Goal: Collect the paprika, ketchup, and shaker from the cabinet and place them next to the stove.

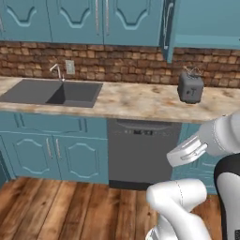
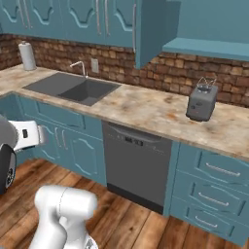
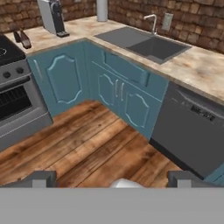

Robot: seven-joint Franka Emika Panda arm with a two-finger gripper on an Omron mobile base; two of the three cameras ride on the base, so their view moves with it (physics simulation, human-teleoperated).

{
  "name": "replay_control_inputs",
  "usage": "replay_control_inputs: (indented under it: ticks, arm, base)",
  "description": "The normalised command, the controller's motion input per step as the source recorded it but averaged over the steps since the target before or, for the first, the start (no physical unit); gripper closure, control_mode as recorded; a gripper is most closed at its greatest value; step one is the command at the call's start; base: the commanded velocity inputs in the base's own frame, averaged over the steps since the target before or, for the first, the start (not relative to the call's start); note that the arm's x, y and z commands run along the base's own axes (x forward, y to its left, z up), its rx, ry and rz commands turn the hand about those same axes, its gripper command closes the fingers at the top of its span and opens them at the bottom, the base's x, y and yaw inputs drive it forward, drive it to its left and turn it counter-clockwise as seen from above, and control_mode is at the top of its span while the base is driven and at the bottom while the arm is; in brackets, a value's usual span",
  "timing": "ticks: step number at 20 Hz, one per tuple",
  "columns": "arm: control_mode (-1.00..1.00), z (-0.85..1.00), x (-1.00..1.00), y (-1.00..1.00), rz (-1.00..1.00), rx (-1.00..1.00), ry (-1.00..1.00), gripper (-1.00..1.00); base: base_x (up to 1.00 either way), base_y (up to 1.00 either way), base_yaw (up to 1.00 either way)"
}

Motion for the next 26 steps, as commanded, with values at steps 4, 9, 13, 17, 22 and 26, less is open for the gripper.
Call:
replay_control_inputs:
  ticks: [4, 9, 13, 17, 22, 26]
  arm:
    - [1.00, 0.00, 0.00, 0.00, 0.00, 0.00, 0.00, -1.00]
    - [1.00, 0.00, 0.00, 0.00, 0.00, 0.00, 0.00, -1.00]
    - [1.00, 0.00, 0.00, 0.00, 0.00, 0.00, 0.00, -1.00]
    - [1.00, 0.00, 0.00, 0.00, 0.00, 0.00, 0.00, -1.00]
    - [1.00, 0.00, 0.00, 0.00, 0.00, 0.00, 0.00, -1.00]
    - [1.00, 0.00, 0.00, 0.00, 0.00, 0.00, 0.00, -1.00]
  base:
    - [0.10, -0.91, -0.09]
    - [0.31, -0.62, -0.13]
    - [0.56, -0.36, -0.16]
    - [0.60, -0.31, -0.18]
    - [0.51, -0.47, -0.18]
    - [0.55, -0.42, -0.24]
